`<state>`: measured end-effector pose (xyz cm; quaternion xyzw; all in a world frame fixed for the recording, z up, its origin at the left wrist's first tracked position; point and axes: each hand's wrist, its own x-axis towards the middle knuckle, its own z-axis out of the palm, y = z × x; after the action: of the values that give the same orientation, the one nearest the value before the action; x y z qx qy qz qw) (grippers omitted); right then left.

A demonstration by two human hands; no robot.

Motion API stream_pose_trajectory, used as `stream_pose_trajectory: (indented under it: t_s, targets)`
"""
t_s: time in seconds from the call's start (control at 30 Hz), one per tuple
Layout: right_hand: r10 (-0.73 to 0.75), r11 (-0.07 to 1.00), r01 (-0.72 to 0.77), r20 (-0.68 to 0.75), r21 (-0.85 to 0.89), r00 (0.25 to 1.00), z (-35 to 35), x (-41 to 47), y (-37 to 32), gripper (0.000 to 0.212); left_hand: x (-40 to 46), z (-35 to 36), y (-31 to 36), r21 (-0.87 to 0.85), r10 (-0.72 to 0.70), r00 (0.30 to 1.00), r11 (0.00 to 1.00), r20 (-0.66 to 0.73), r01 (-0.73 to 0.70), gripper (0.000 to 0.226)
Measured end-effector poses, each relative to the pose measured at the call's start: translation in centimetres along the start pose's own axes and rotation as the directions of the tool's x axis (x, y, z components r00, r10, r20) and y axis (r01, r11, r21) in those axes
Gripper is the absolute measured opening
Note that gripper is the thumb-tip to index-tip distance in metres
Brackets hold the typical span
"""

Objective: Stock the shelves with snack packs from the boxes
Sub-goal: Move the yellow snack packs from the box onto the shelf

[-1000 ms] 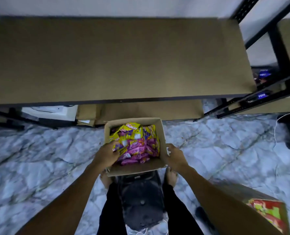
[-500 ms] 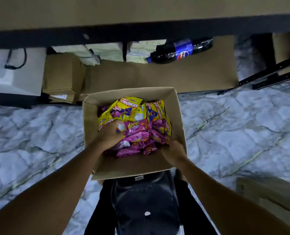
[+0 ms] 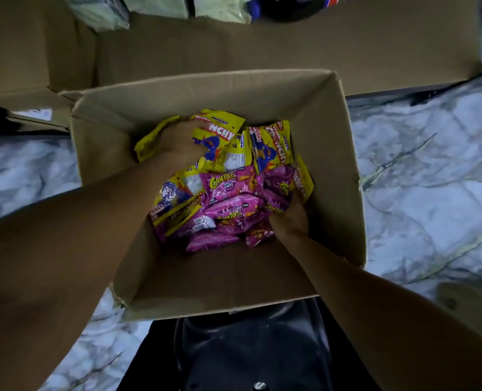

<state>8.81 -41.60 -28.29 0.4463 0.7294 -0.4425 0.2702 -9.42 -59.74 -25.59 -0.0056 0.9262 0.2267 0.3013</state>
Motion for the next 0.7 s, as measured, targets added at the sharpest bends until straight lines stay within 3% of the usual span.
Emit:
stream_pose_trajectory:
  t_s: [0.13, 0.3, 0.47, 0.57, 0.7]
  targets:
    - [-0.004, 1.0, 0.004, -0.001, -0.03, 1.0, 1.3, 3.0, 1.1, 0.087, 1.3, 2.7, -1.5, -0.086, -0.042, 0.99, 0.996, -0.131, 0.031, 0.036]
    - [-0.047, 0.99, 0.04, -0.044, -0.133, 0.998, 0.9, 2.5, 4.0, 0.058, -2.8, 7.2, -3.1, -0.269, -0.018, 1.0, 0.963, -0.022, 0.012, 0.051]
    - [-0.172, 0.955, 0.134, -0.129, -0.264, 0.977, -0.3, -2.9, 4.2, 0.028, -8.4, 7.7, -4.3, -0.445, -0.307, 0.941, 0.83, 0.142, 0.337, 0.064]
    - [-0.145, 0.939, 0.118, -0.059, -0.323, 0.988, -1.8, -6.2, 3.2, 0.032, -12.1, 6.4, -3.6, -0.501, -0.29, 0.934, 0.789, 0.207, 0.356, 0.067]
    - [-0.039, 0.97, 0.043, 0.024, -0.24, 0.999, -4.4, -10.5, 1.5, 0.047, -17.1, 3.4, -2.3, -0.547, -0.294, 0.923, 0.744, 0.249, 0.384, 0.077]
